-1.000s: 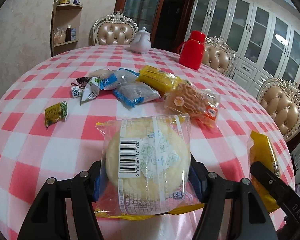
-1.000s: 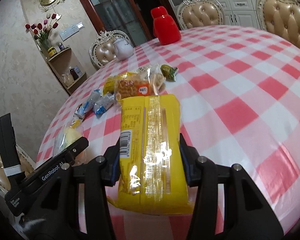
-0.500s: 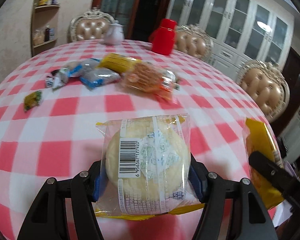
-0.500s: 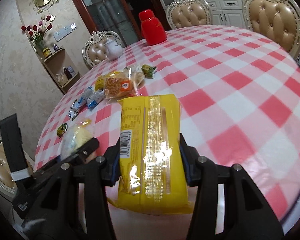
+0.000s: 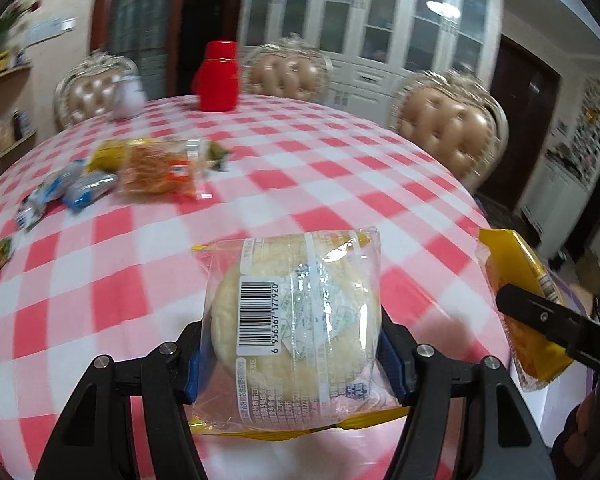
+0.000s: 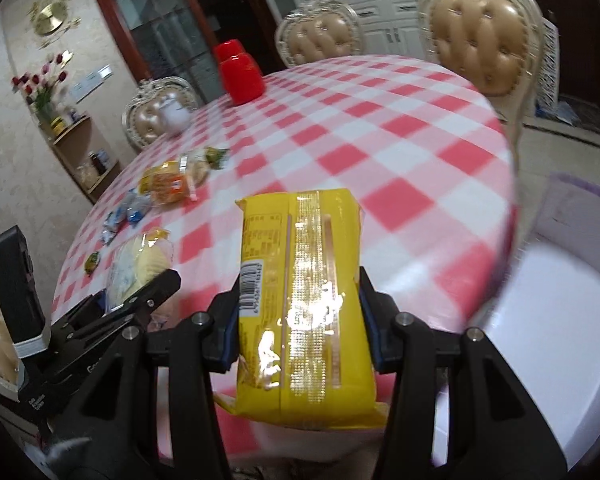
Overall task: Organize snacks
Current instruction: 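Carry both held snacks over to the white box beside the table, then open both tools to drop the snacks into the white box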
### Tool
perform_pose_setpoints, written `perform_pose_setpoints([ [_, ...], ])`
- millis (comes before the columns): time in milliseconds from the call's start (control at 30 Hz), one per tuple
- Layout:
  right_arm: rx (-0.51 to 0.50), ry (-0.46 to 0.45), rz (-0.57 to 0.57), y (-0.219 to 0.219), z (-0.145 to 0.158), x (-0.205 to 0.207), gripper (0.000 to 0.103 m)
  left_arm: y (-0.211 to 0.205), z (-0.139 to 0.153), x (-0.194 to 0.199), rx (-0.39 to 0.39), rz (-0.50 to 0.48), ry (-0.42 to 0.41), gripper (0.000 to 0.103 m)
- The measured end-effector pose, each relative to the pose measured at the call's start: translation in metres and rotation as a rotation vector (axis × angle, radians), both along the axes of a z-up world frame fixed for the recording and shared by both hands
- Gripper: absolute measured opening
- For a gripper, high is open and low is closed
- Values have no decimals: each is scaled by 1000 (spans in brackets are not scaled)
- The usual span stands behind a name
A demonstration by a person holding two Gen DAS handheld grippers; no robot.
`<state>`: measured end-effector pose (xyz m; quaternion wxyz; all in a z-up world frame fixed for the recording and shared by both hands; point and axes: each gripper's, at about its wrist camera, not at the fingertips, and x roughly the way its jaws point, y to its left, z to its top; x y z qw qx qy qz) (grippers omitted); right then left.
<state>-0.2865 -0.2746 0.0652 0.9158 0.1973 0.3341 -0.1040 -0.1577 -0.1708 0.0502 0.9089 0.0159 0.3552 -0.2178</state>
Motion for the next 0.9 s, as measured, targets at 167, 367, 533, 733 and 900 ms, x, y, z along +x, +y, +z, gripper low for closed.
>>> perform_pose_setpoints([
  [167,-7,18,-72,-30,0,-25,52,-41,0,-14,34,-115,-9,67],
  [367,-21,15,-176,-65,6,-48,52,-89,5,-37,79,-264,-37,67],
  [533,-26,27,-258,-93,9,-63,52,-122,9,-48,71,-369,-8,67],
  [733,-118,66,-402,-123,9,-86,50,-177,-4,-57,61,-494,100,67],
  [900,-155,151,-493,-145,12,-109,51,-224,-19,-77,31,-648,180,68],
])
